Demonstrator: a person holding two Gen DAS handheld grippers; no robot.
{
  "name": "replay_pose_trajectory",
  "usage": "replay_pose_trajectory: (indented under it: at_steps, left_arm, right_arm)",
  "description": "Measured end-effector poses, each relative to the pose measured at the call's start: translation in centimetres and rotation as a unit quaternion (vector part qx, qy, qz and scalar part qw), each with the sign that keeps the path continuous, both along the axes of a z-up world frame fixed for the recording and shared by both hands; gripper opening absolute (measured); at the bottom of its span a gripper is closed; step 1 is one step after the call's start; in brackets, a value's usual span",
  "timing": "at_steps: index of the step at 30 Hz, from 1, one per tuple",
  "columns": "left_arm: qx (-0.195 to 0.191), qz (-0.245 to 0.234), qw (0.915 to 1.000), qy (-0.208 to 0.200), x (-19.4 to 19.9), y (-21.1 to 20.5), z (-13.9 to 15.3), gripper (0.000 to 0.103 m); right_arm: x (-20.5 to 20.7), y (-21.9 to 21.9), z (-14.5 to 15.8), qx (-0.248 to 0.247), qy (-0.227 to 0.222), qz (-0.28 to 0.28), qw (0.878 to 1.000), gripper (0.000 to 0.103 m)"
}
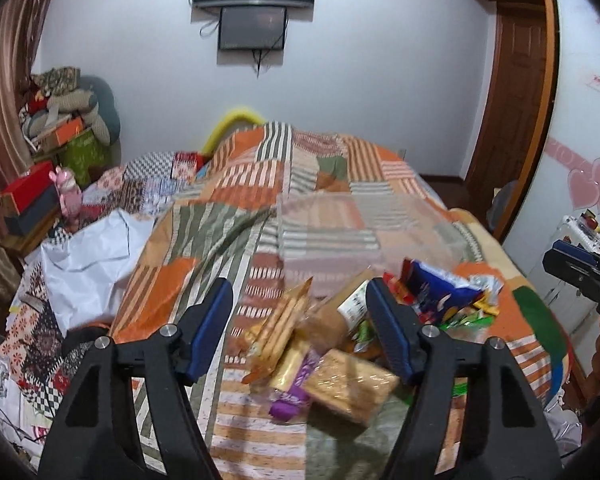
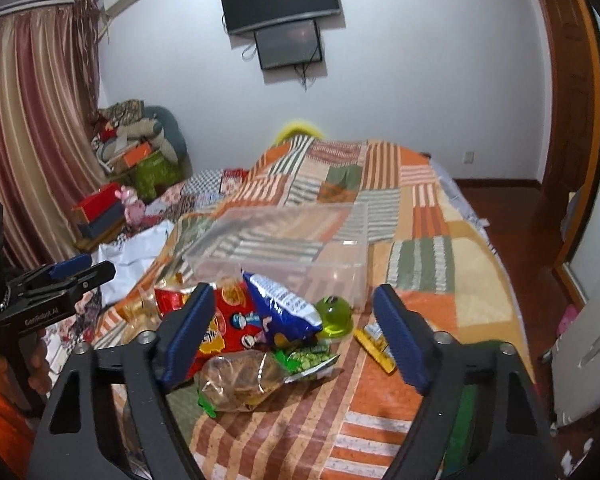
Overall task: Organize snacks
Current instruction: 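Reach the left tool toward the rice-cake packet while the right tool grasps the blue chip bag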
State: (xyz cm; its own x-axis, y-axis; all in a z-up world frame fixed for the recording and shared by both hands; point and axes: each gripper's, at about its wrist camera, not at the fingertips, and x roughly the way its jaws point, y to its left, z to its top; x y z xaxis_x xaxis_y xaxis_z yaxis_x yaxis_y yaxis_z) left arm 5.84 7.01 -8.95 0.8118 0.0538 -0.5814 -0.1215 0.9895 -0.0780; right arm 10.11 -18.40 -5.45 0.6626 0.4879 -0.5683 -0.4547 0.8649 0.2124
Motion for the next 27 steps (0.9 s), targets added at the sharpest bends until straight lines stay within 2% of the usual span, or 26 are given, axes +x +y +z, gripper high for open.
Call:
replay_pose_trajectory:
  at_steps: [6, 9, 13, 18, 23, 27]
  left_arm:
    - [-0.017, -0.003, 0.999, 0.042, 1.7, 1.7, -2.4, 0.059]
    - [-0.017, -0.003, 0.9978, 0.064, 2.6, 2.4, -3.5, 0.058]
    - [-0.035, -0.019, 0.996, 0.079, 3.4, 3.5, -4.5, 0.058]
    - [-0.015, -0.021, 0.9945, 0.102, 4.3, 3.7, -5.8, 0.058]
    - [-0.02, -0.027, 0.9913, 0.128, 5.5, 4.0, -7.6, 0.058]
    - [-0.049, -0.026, 0.9897, 0.132, 6.4, 4.9, -8.4, 0.058]
  right_arm:
    - [1.5, 0.8, -1.7, -0.006, 0.035, 0.017, 0.999, 0.062]
    - [2.1, 1.2, -2.5, -0.008, 0.049, 0.022, 0.999, 0.061]
    - [3.1, 1.7, -3.5, -0.016, 0.063, 0.024, 0.998, 0.061]
    - [4.0, 2.3, -4.3, -0.018, 0.081, 0.031, 0.996, 0.061]
    - [4.5, 3.0, -5.1, -0.027, 0.088, 0.04, 0.995, 0.061]
    - [5.4, 3.6, -5.6, -0.032, 0.097, 0.046, 0.994, 0.061]
